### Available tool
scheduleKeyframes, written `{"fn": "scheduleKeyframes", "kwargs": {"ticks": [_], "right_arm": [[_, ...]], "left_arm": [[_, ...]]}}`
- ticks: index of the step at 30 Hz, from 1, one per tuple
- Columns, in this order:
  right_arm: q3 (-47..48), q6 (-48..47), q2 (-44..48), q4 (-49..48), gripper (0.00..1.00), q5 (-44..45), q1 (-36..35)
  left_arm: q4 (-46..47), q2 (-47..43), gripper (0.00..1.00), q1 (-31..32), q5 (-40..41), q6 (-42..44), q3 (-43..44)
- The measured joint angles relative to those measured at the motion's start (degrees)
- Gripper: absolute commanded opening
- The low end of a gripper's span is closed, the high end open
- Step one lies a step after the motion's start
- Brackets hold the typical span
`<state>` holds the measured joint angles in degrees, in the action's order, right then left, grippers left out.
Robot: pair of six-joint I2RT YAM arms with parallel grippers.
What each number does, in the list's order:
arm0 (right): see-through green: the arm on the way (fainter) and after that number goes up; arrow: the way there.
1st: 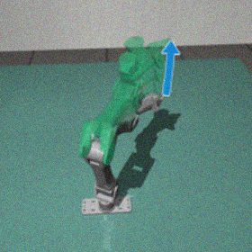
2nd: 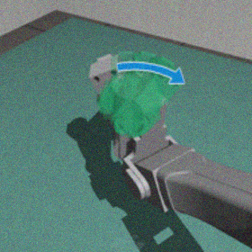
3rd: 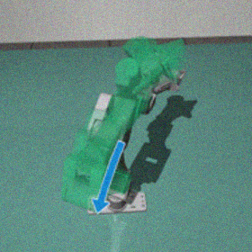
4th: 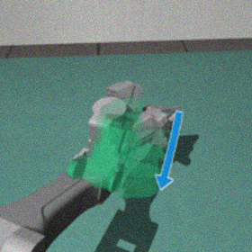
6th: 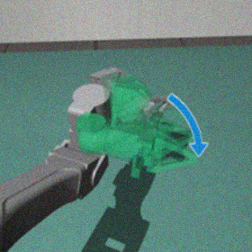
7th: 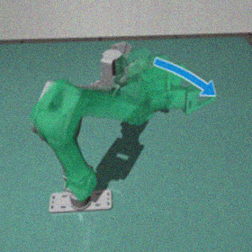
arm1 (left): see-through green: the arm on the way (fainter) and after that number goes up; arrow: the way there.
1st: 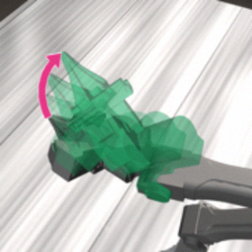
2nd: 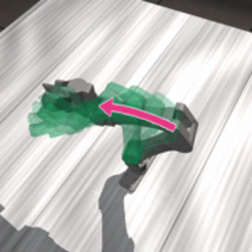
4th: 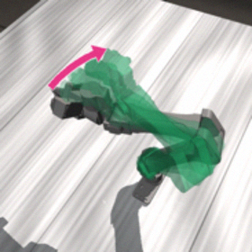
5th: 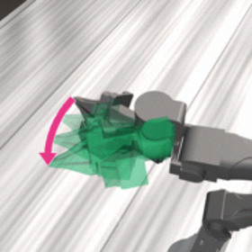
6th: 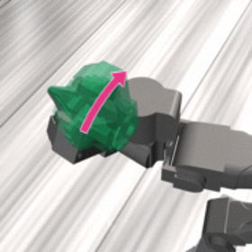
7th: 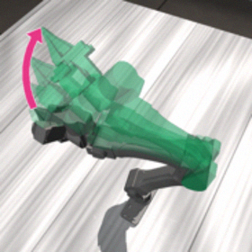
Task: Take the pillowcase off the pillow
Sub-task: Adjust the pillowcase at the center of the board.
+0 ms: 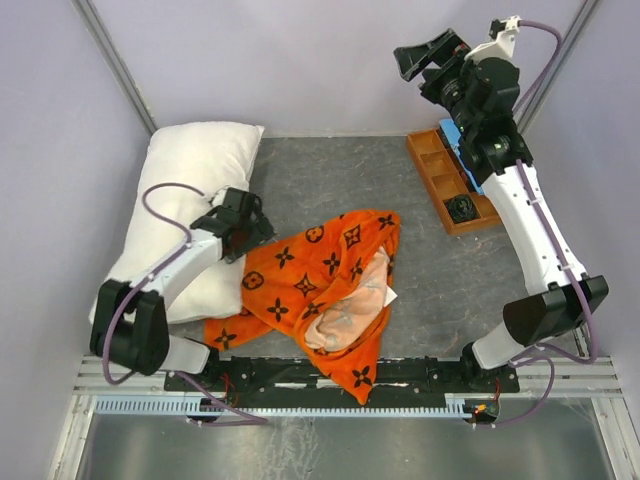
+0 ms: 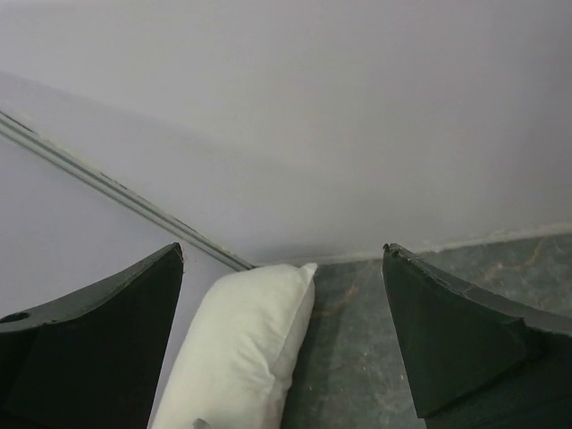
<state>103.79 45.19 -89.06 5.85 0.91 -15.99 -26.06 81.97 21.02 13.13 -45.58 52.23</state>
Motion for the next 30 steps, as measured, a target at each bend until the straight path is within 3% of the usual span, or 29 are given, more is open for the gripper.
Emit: {"fn": "scheduleKeyframes", "kwargs": {"ticks": [8, 11, 14, 15, 16, 19, 23, 27, 30], "right_arm": [[-4.9, -0.1, -1.6, 5.5, 0.99, -0.4, 0.0], [-7.1, -0.1, -1.8, 8.9, 0.99, -0.8, 0.0], [-10.9, 0.0, -1.8, 12.3, 0.99, 0.7, -0.1], [-12.8, 0.1, -1.7, 12.9, 0.99, 1.2, -0.1], [-14.7, 0.2, -1.5, 13.3, 0.99, 1.7, -0.1], [-22.3, 0.1, 0.1, 15.8, 0.99, 3.6, -0.6], [-32.9, -0.3, 4.8, 19.1, 0.95, 5.4, -1.8], [-42.4, -1.7, 11.0, 22.2, 0.91, 4.2, -3.3], [-46.1, -3.1, 13.0, 23.9, 0.91, 2.0, -4.4]], "left_arm": [[-15.1, -12.1, 0.99, -15.4, -0.5, 1.0, 4.5], [-19.4, -11.2, 1.00, -16.2, 1.7, 4.0, 11.2], [-21.3, -9.2, 0.92, -16.7, 5.2, 7.2, 14.4], [-21.9, -8.2, 0.92, -16.8, 5.7, 8.0, 14.6], [-22.3, -7.4, 1.00, -16.7, 5.8, 8.9, 14.6], [-21.0, -5.9, 0.99, -13.5, 3.3, 12.6, 14.6], [-16.9, -3.1, 0.99, -1.4, 0.2, 17.4, 19.5], [-11.6, 8.2, 0.99, 7.7, -0.8, 20.7, 30.5], [-9.4, 14.9, 0.99, 9.5, -0.7, 21.6, 31.8]]}}
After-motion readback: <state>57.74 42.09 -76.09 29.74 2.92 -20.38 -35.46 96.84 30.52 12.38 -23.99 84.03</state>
